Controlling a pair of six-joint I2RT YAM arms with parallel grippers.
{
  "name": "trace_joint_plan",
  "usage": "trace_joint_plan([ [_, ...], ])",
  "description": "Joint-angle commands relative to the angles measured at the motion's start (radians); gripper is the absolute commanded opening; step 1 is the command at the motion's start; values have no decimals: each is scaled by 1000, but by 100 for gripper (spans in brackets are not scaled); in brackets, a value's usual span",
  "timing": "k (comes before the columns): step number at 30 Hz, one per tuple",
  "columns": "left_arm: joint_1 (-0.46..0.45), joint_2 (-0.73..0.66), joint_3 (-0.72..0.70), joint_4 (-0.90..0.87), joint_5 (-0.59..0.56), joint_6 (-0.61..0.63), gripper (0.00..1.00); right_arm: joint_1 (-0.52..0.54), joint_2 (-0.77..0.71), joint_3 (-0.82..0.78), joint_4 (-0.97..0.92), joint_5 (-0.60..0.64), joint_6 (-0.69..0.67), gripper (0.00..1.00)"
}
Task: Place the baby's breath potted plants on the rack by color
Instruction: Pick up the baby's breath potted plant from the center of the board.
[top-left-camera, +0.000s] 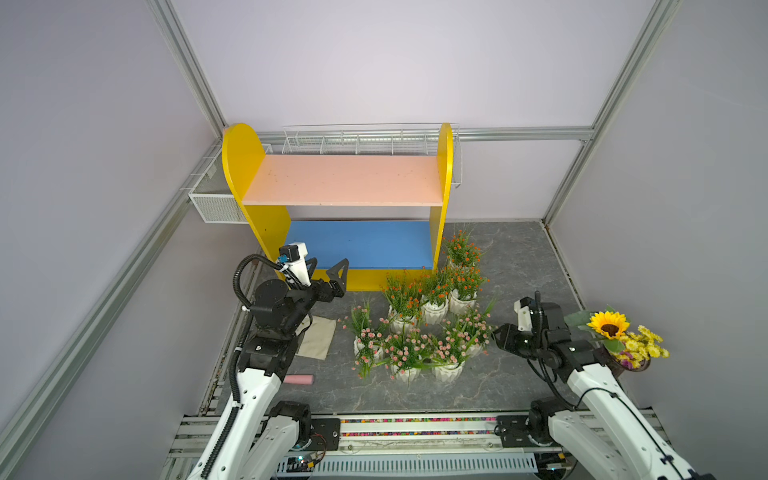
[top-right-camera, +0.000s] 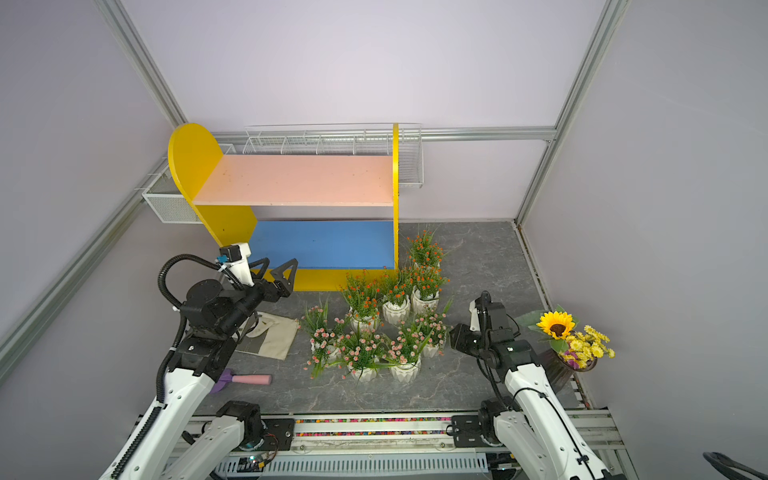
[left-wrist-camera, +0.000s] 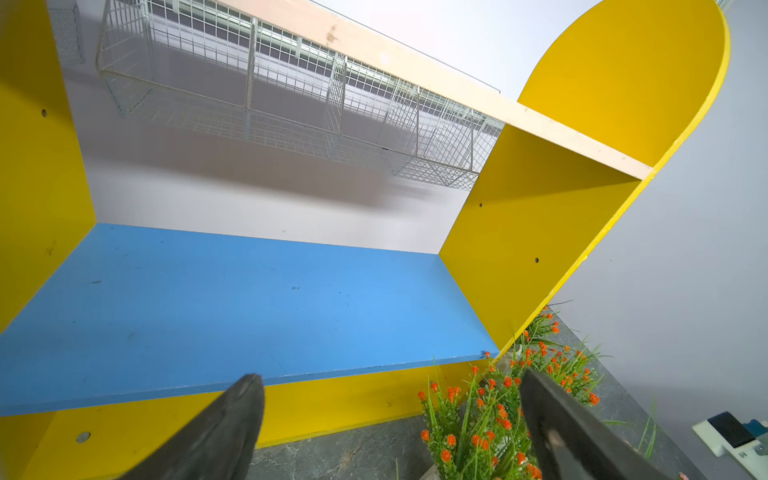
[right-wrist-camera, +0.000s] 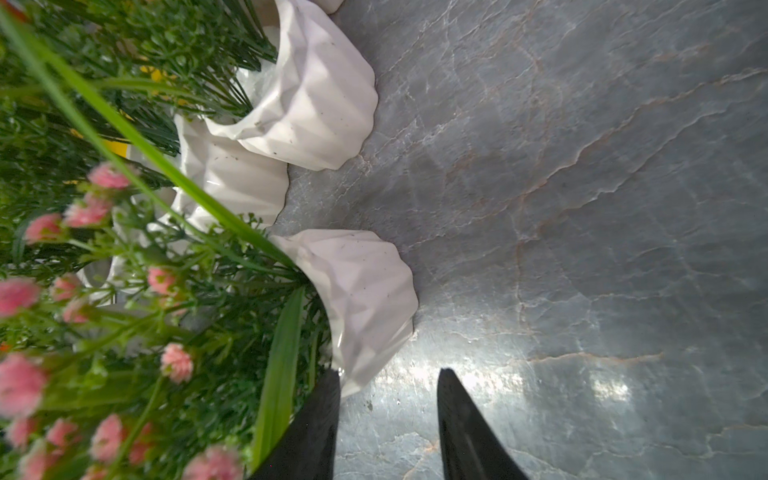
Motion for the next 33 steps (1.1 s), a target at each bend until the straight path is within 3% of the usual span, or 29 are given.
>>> trace_joint_plan([
  [1, -3, -10, -3, -4, 2, -12, 99, 38, 19, 23, 43, -15, -3, 39],
  [33, -3, -10, 7, -59, 47, 24, 99, 196, 251, 103, 42, 158, -22, 25],
])
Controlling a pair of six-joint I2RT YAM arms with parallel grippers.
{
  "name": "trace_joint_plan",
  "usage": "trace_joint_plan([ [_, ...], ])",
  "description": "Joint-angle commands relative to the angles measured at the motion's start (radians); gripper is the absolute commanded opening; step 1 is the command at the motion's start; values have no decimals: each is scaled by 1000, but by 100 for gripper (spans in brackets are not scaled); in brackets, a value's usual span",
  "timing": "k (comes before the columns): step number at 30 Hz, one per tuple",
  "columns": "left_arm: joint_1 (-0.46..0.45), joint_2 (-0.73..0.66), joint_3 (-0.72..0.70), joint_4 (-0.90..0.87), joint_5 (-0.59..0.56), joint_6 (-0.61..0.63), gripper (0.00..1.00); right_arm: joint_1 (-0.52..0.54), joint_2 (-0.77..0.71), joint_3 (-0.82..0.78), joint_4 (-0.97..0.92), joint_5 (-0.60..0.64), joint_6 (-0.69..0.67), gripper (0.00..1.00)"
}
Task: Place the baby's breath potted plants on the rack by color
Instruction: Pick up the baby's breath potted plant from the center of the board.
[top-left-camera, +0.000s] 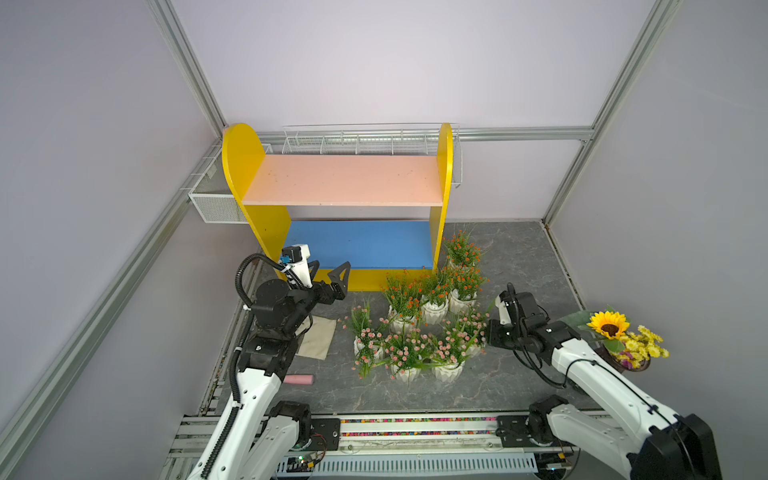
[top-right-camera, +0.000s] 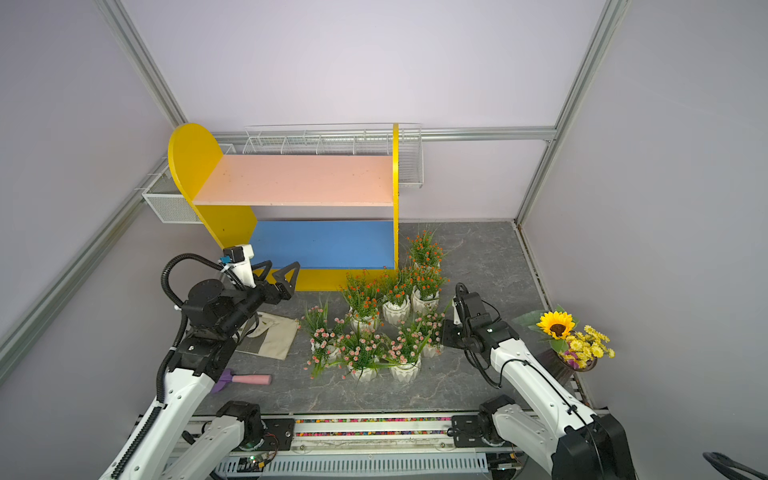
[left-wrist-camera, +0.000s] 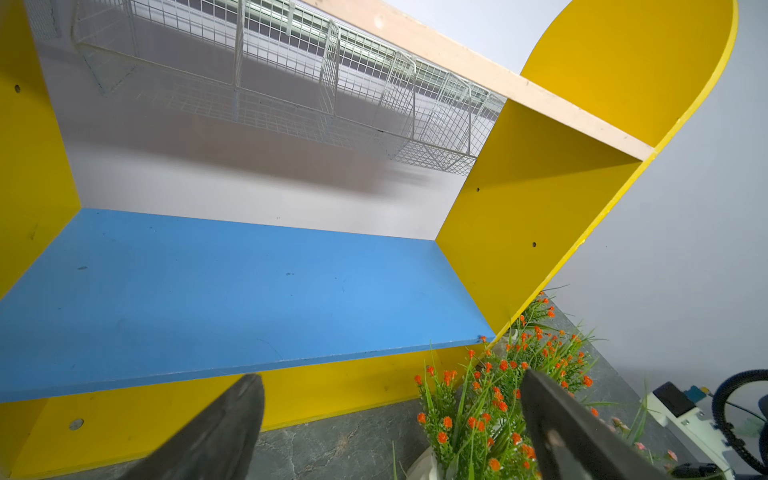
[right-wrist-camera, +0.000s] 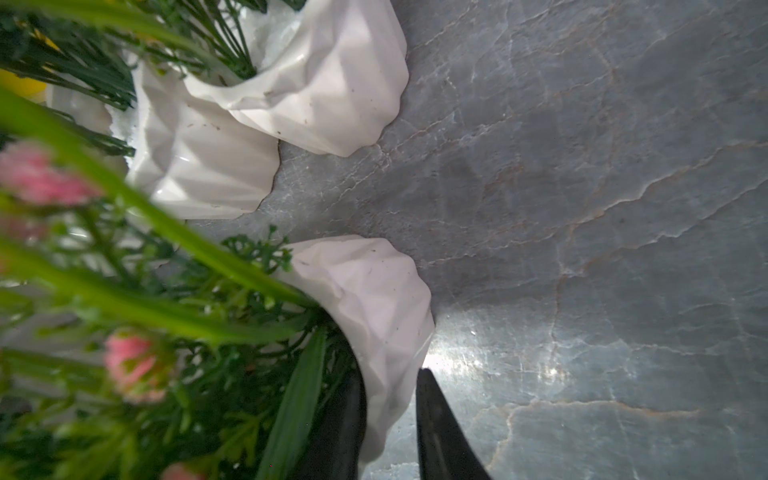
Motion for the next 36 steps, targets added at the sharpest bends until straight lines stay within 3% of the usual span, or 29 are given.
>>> trace_joint_plan([
  [1, -4, -34, 5, -21, 17, 13, 99, 19, 25, 25, -9, 33, -4, 24],
  [20, -4, -39, 0, -21, 83, 9, 99, 27, 113, 83, -79, 53, -55, 7],
  [36, -31, -28, 3, 8, 101, 14, 99, -28, -6, 226, -264, 116, -112, 7],
])
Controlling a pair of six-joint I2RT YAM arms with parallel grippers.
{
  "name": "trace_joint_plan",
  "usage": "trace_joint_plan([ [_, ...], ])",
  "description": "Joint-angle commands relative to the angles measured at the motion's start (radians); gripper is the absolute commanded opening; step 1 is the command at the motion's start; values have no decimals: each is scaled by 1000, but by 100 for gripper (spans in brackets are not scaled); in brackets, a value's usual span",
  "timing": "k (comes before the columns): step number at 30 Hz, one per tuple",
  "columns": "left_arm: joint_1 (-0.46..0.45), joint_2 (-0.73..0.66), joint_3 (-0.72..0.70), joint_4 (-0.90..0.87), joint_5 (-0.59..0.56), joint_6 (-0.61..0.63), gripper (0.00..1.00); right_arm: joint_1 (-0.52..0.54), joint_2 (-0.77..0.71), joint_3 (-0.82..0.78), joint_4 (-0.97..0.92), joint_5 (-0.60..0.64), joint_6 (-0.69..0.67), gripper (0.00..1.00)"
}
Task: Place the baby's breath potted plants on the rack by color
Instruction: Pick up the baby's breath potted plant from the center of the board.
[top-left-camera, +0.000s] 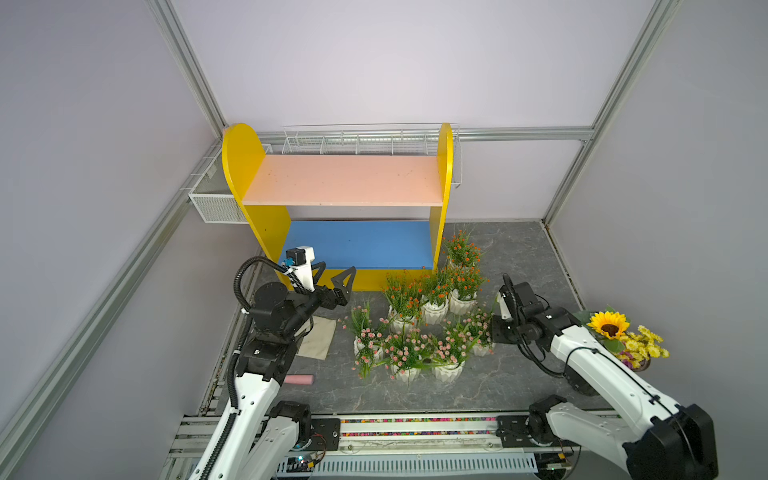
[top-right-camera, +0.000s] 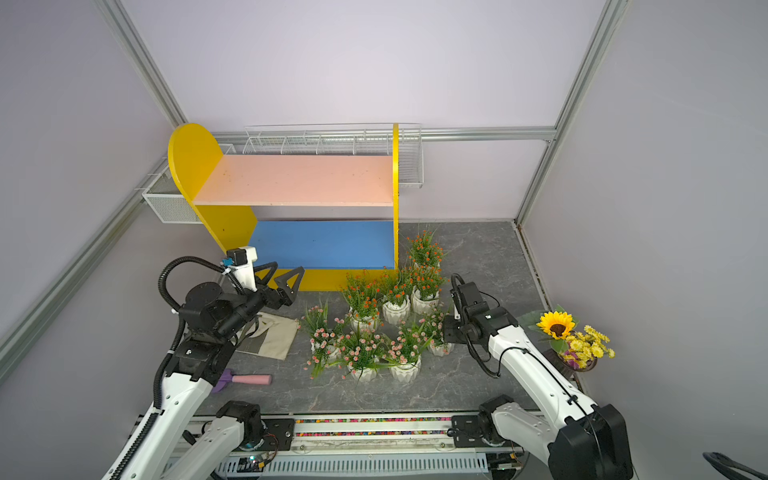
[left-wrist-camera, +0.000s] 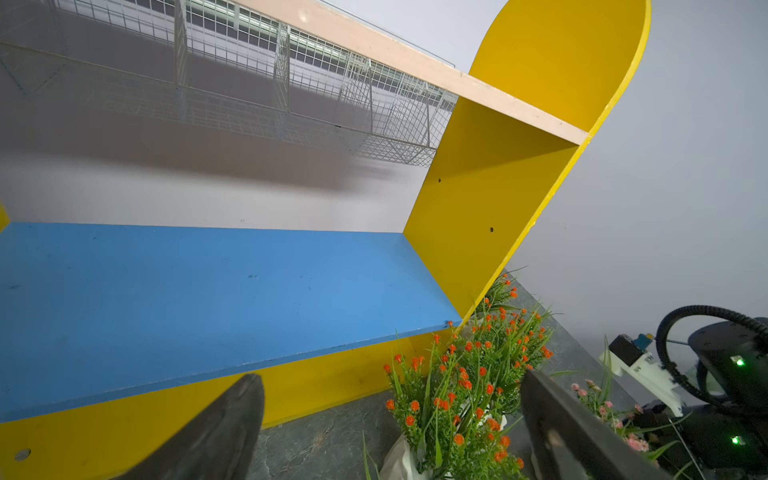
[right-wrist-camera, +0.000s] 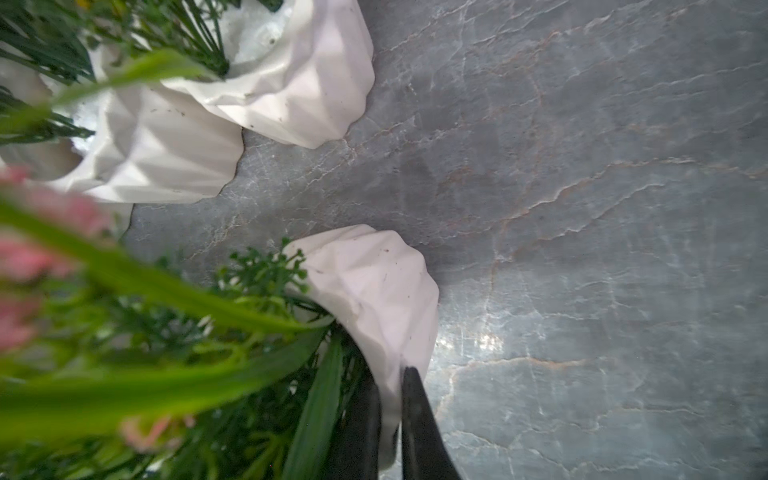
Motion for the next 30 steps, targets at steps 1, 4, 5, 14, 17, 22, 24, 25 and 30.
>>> trace_joint_plan([
  [1, -17, 3, 3, 15, 14, 8, 99, -34, -56, 69, -43, 1, -28, 7],
  [4, -42, 9, 6, 15, 3, 22, 99, -70, -73, 127, -72, -18, -51, 7],
  [5, -52, 9, 8, 14, 1, 27, 99, -80, -73, 149, -85, -18, -60, 7],
  [14, -269, 88, 22, 16, -124, 156, 99, -113, -38, 380, -202, -17, -136, 7],
  [17, -351, 122, 4, 70, -165, 190, 99, -113, -12, 457, -222, -33, -154, 7],
  [22, -473, 190, -16, 164, -225, 240, 99, -112, 34, 557, -236, -110, -174, 7],
  [24, -511, 216, -19, 192, -248, 263, 99, -111, 48, 585, -237, -147, -182, 7],
  [25, -526, 231, -18, 205, -258, 272, 99, -107, 57, 601, -236, -164, -184, 7],
  [30, -574, 281, -24, 274, -254, 304, 99, -86, 97, 662, -232, -230, -191, 7],
])
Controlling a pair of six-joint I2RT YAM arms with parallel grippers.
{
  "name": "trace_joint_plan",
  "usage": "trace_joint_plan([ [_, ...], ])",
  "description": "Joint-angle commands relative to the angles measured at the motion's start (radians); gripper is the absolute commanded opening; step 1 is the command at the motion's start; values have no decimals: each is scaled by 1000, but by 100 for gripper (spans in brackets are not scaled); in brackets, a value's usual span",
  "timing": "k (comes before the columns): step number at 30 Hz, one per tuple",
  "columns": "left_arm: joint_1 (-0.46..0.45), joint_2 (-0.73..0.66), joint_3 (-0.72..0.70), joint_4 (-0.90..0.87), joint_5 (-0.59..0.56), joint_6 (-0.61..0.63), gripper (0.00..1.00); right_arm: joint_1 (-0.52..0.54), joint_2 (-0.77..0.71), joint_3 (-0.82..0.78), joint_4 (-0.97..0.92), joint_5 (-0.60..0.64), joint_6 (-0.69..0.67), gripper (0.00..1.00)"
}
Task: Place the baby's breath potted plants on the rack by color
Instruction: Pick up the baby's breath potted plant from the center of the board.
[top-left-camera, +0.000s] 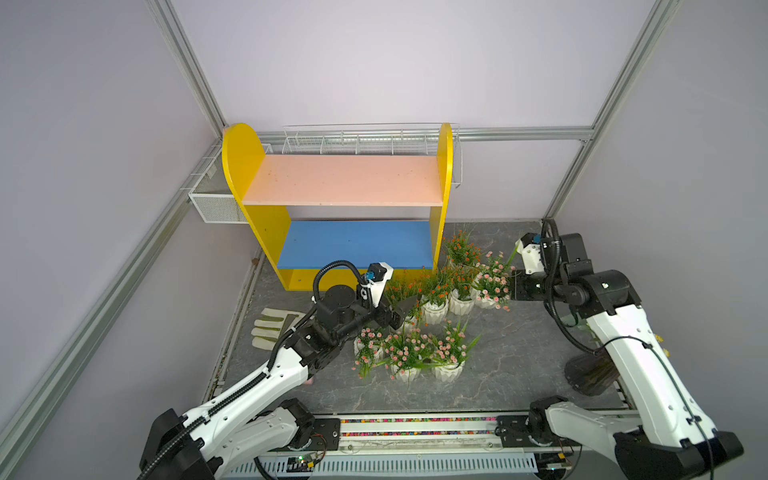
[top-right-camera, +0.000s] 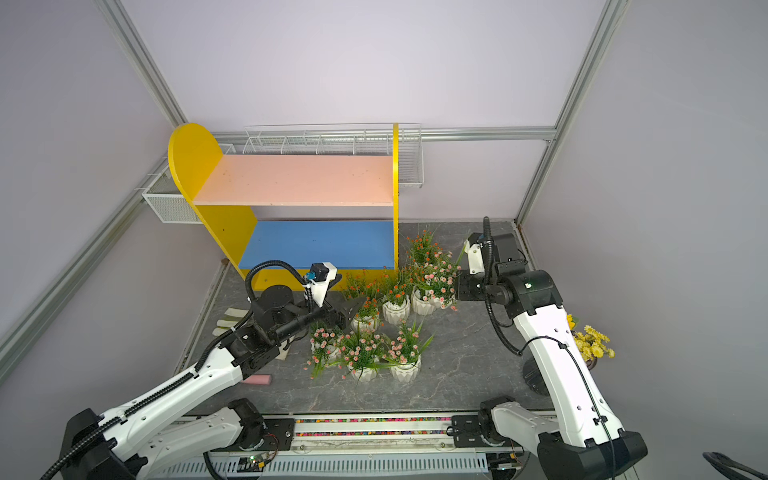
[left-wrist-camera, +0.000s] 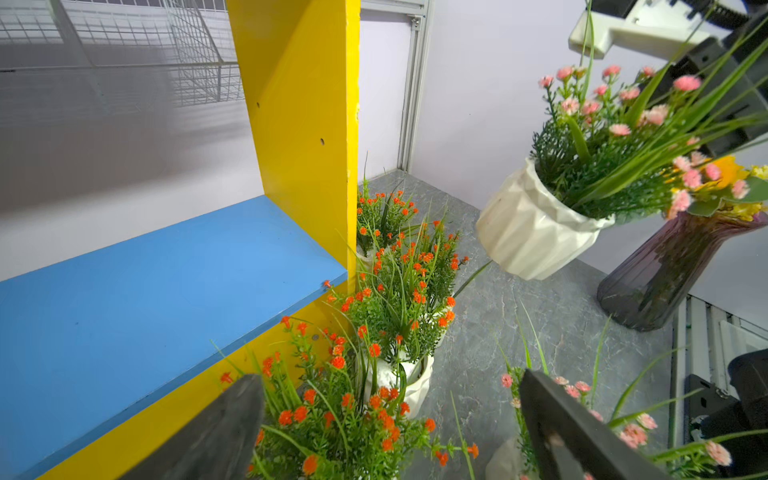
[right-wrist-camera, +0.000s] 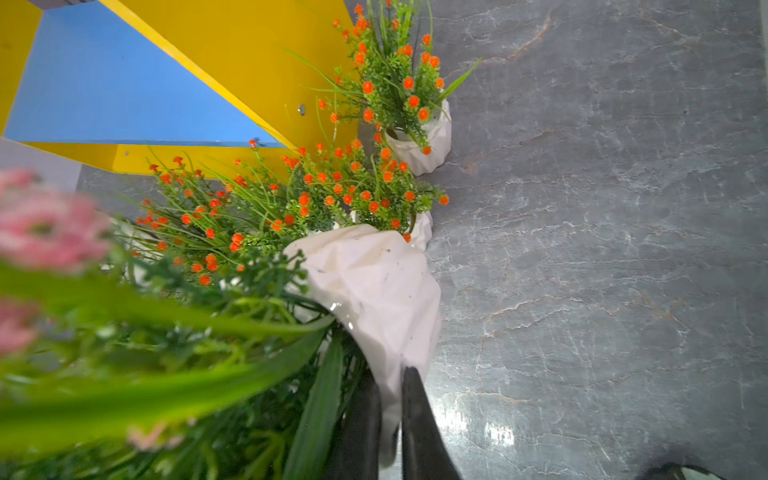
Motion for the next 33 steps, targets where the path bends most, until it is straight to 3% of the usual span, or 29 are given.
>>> trace_joint_plan([
  [1, -26, 21, -17, 102, -14, 50, 99, 21, 17, 62, 35, -98, -15, 7],
  [8, -80, 78, -14, 199, 25, 59, 99, 96, 93, 140, 54, -149, -11, 7],
  [16, -169, 123, -6, 256, -46, 119, 99, 165, 157, 207, 68, -186, -6, 7],
  [33, -203, 198, 39, 317, -101, 143, 99, 273, 244, 262, 95, -236, 7, 7],
])
